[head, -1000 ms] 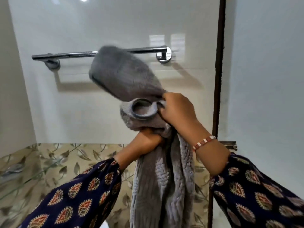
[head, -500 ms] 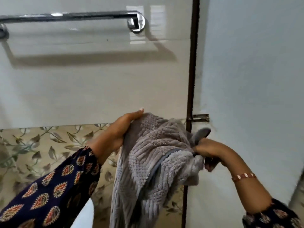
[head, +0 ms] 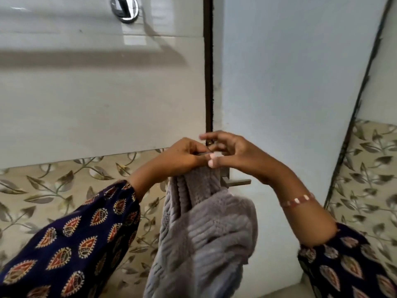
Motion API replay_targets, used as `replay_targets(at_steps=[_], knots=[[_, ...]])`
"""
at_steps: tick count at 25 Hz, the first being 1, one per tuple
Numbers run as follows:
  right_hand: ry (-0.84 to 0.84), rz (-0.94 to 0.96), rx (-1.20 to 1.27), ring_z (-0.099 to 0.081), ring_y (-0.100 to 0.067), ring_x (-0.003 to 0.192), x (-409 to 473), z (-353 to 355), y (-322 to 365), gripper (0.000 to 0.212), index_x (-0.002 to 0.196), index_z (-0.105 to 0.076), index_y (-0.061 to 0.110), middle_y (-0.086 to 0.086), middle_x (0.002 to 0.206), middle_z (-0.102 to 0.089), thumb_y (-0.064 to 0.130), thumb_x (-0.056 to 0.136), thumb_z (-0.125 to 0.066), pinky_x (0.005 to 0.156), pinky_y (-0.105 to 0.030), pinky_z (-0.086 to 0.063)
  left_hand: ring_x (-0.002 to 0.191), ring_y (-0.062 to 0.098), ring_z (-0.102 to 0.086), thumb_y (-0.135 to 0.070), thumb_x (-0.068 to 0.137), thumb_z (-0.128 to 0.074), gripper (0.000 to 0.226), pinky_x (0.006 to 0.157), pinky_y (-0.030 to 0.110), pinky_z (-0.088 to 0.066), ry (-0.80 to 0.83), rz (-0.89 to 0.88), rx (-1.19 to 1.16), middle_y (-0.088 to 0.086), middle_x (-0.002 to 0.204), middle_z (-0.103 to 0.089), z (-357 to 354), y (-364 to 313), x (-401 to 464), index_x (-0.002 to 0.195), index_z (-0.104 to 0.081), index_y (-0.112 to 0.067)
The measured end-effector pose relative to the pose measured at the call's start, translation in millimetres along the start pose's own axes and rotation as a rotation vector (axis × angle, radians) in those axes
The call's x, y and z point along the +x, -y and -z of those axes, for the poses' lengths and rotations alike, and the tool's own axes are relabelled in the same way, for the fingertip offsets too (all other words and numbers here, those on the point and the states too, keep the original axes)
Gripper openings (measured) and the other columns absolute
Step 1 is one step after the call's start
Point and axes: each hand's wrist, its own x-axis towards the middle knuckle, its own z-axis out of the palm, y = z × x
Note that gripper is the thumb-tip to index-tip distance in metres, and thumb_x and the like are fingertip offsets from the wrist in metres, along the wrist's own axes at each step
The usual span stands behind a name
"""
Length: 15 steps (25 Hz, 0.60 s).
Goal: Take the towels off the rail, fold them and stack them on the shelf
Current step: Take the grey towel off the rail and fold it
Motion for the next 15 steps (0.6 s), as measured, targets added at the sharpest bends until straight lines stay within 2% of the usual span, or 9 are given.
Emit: replay_targets(at_steps=[3, 5, 7, 9, 12, 14, 15], knots=[[-0.018, -0.025, 0.118, -0.069, -0.014, 0.087, -1.9, -2.9, -14.1, 0.032, 0.109, -0.057, 0.016, -0.002, 0.086, -0.073, 0.005, 0.081, -0.067, 0.084, -0.028, -0.056, 0.075, 0.019, -0.064, -0.025, 0.087, -0.059, 0.024, 0.069, 0.033, -0.049, -0.098, -0.111, 0.175, 0.012, 0.082, -0.071, -1.4, -7.6, 6.3, 0.087, -0.073, -0.005], [-0.067, -0.041, 0.143, -0.068, -0.015, 0.080, -9.7, 1.6, -21.6, 0.028, 0.103, -0.060, 0.011, -0.004, 0.085, -0.072, 0.007, 0.077, -0.071, 0.076, -0.030, -0.056, 0.075, 0.019, -0.063, -0.027, 0.087, -0.058, 0.024, 0.069, 0.031, -0.049, -0.202, -0.168, 0.329, 0.004, 0.079, -0.068, -1.4, -7.5, 9.9, 0.088, -0.073, -0.009], [-0.093, -0.082, 0.131, -0.067, -0.018, 0.084, -18.9, 7.6, -30.9, 0.029, 0.102, -0.065, 0.005, -0.008, 0.093, -0.070, 0.009, 0.074, -0.074, 0.080, -0.033, -0.055, 0.081, 0.022, -0.063, -0.028, 0.088, -0.056, 0.025, 0.074, 0.032, -0.049, -0.347, -0.204, 0.400, 0.006, 0.085, -0.071, 2.5, -4.9, 14.7, 0.090, -0.072, -0.010], [-0.113, -0.138, 0.139, -0.067, -0.016, 0.083, -30.8, 15.9, -42.5, 0.027, 0.099, -0.067, 0.002, -0.008, 0.094, -0.070, 0.010, 0.073, -0.075, 0.079, -0.030, -0.055, 0.084, 0.025, -0.064, -0.028, 0.089, -0.055, 0.025, 0.074, 0.032, -0.048, -0.481, -0.234, 0.401, 0.009, 0.089, -0.073, 8.7, -0.9, 18.5, 0.091, -0.072, -0.011], [-0.170, -0.254, 0.064, -0.059, -0.009, 0.062, -55.2, 29.9, -63.6, 0.013, 0.074, -0.068, 0.007, -0.001, 0.070, -0.065, 0.019, 0.074, -0.074, 0.057, -0.019, -0.048, 0.082, 0.025, -0.064, -0.028, 0.090, -0.053, 0.025, 0.073, 0.032, -0.048, -0.629, -0.257, 0.368, 0.011, 0.087, -0.073, 15.7, 4.9, 21.6, 0.091, -0.072, -0.011], [-0.239, -0.345, 0.009, -0.048, -0.006, 0.048, -73.2, 40.9, -82.1, 0.028, 0.056, -0.056, 0.014, 0.003, 0.054, -0.053, 0.027, 0.073, -0.075, 0.046, -0.016, -0.036, 0.080, 0.024, -0.063, -0.029, 0.090, -0.053, 0.026, 0.071, 0.032, -0.048, -0.681, -0.250, 0.348, 0.010, 0.087, -0.072, 15.1, 4.9, 22.4, 0.091, -0.072, -0.011], [-0.279, -0.390, -0.009, -0.043, -0.006, 0.045, -83.8, 47.1, -91.9, 0.035, 0.053, -0.049, 0.015, 0.003, 0.051, -0.048, 0.030, 0.072, -0.075, 0.044, -0.016, -0.031, 0.077, 0.022, -0.062, -0.029, 0.090, -0.053, 0.026, 0.067, 0.028, -0.046, -0.708, -0.232, 0.308, 0.009, 0.086, -0.071, 15.2, 4.2, 23.8, 0.091, -0.072, -0.011]])
